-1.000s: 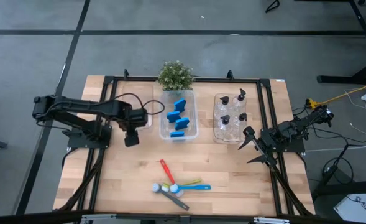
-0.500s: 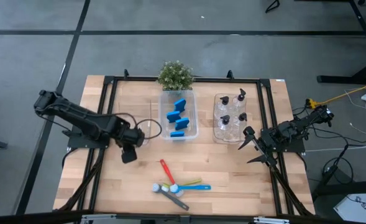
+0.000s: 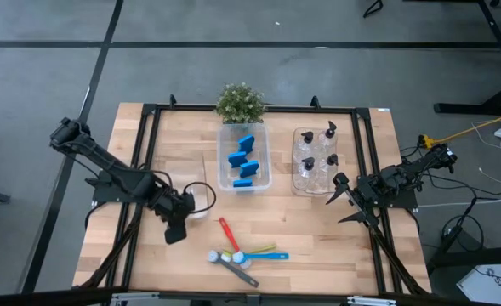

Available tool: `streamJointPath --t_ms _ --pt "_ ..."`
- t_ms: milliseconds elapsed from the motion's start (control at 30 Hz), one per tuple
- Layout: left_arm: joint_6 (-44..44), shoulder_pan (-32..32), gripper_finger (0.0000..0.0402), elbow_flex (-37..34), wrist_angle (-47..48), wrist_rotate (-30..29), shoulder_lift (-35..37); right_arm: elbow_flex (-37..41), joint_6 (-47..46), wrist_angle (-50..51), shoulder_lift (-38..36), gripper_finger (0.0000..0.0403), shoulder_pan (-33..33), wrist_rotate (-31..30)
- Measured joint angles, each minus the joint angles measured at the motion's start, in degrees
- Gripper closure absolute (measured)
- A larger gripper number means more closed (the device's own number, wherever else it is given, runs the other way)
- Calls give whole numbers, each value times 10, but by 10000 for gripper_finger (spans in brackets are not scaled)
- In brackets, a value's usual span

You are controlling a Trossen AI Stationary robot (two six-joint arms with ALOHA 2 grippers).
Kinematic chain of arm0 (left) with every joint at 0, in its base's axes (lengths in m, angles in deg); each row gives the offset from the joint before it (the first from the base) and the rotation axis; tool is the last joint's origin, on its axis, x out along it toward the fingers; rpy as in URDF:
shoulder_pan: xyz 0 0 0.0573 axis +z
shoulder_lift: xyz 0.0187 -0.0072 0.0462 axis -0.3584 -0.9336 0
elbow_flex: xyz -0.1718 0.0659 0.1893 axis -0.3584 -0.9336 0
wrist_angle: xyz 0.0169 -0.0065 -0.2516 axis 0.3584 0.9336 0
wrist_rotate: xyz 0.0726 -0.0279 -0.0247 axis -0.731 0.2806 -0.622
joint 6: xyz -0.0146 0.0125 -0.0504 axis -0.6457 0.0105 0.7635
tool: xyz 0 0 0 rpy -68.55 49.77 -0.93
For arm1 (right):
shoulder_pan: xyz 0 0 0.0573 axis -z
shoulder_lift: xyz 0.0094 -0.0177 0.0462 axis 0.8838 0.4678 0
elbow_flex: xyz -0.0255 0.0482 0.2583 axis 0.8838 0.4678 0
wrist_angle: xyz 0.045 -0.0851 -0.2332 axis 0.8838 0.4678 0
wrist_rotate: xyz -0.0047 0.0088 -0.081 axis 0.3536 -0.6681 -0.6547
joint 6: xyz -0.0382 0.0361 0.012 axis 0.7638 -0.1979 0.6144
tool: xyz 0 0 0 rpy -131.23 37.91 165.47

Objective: Pick & Place Kitchen Sink Supplies
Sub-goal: Adjust the left transparent bin, then put the blue brush into the left transparent bin

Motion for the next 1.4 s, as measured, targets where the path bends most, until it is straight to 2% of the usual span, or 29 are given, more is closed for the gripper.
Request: streamJointPath --t_ms 233,467,633,767,967,1100,1267,1400 --pt "-11 -21 258 4 -87 6 0 0 -1 0 0 95 0 0" --pt "-37 -32 258 63 -37 -41 1 0 0 0 0 95 0 0" --pt "-116 -46 258 110 -52 -120 1 0 1 0 0 95 0 0" --pt "-232 -54 258 119 -148 -162 1 0 0 0 0 95 0 0" --pt "-373 -44 258 120 -267 -165 -38 0 1 0 0 95 0 0" --pt "-423 -30 258 123 -311 -122 -86 0 0 0 0 95 0 0" --pt "-466 -18 258 195 -273 -71 -158 0 1 0 0 95 0 0" --pt "-514 -18 258 252 -204 -66 -208 0 0 0 0 95 0 0"
